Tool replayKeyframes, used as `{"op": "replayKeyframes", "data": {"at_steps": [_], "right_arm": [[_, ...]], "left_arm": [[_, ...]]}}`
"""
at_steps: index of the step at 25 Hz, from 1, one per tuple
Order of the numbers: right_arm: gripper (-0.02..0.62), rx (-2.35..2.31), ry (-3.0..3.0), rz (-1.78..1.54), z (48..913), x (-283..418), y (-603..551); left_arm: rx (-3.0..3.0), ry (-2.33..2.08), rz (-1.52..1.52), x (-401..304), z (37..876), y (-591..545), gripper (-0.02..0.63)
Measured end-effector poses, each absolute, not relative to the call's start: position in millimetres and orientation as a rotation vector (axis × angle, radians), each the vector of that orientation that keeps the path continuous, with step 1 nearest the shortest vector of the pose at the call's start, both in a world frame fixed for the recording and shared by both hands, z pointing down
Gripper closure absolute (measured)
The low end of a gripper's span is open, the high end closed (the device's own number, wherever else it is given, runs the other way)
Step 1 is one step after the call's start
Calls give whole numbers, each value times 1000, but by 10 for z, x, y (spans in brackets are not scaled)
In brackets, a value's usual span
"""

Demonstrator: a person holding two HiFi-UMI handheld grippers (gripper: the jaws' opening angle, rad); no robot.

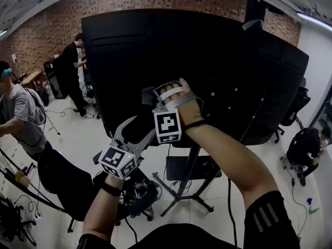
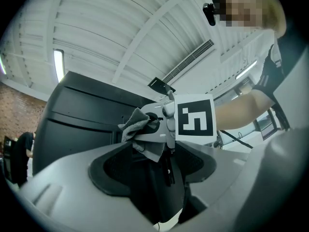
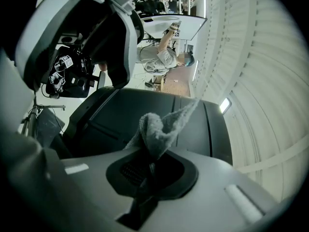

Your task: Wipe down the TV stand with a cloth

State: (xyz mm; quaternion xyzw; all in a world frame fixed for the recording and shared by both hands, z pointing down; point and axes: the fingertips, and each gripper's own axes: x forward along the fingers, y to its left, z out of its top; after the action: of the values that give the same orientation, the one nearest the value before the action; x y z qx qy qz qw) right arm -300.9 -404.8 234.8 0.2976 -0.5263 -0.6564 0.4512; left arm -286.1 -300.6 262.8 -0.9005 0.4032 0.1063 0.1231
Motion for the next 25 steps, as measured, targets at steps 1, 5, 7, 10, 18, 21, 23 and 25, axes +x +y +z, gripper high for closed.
{"op": "replayKeyframes", "data": {"at_steps": [1, 5, 7, 10, 18, 21, 23, 25], "right_arm": [[568, 734, -1313, -1620, 2360, -3043, -4054], [568, 730, -1353, -1615, 2387, -3170, -4047], [568, 731, -1395, -1610, 2395, -3185, -4006], [568, 761, -1563, -1562, 2335, -3131, -3824], [568, 953, -2023, -1419, 1884, -2318, -3215], [568, 1095, -2130, -1346, 1579, -1801, -3132], [568, 1194, -2182, -1309, 1349, -1488, -3126], [568, 1275, -2224, -1271, 1207, -1206, -3170]], "left_arm": [[-2622, 1185, 306, -2892, 2636, -3001, 307], [-2612, 1215, 291, -3015, 2653, -2962, 307], [-2608, 1223, 287, -3042, 2662, -2947, 307], [-2602, 1219, 294, -3022, 2646, -2927, 307], [-2626, 1095, 327, -2574, 2504, -2774, 307], [-2641, 1042, 334, -2311, 2381, -2744, 307], [-2641, 1001, 347, -2134, 2315, -2757, 307], [-2647, 959, 359, -1952, 2255, -2762, 307]]}}
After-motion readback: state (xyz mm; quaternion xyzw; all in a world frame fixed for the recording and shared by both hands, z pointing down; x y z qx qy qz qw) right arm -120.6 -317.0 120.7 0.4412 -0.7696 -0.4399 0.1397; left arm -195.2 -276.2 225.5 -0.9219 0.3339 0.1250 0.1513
